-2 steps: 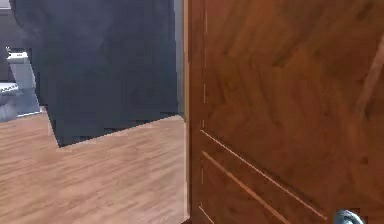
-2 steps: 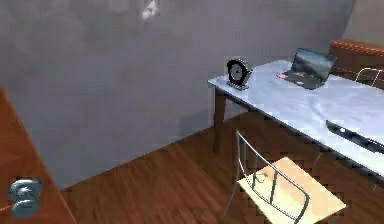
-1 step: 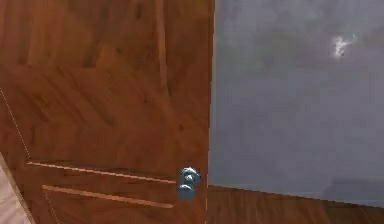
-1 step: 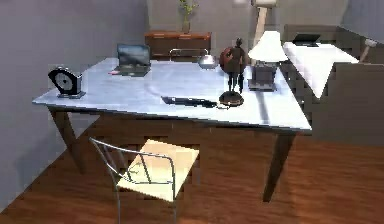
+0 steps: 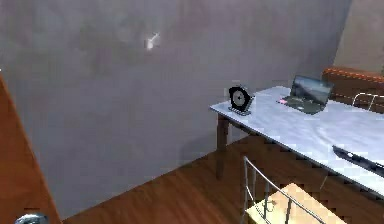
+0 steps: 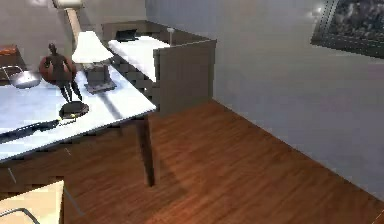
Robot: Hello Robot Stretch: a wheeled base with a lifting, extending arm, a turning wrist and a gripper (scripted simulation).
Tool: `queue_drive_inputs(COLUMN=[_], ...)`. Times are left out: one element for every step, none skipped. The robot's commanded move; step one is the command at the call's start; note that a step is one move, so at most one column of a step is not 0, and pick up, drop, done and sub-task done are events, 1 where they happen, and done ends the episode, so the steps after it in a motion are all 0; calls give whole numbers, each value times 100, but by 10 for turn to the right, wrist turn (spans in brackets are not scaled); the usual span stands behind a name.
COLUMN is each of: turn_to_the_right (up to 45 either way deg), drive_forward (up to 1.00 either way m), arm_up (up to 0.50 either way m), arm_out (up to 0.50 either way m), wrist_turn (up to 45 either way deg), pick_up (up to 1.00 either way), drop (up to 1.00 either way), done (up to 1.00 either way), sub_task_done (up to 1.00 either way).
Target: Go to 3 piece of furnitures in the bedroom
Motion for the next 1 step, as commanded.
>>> queue_drive_inputs(turn_to_the_right=[330], drive_forward=[0], arm_up=[0], arm_out=[0], wrist_turn=[0], pick_up=[0], drop=[0], done=[0], sub_task_done=[0])
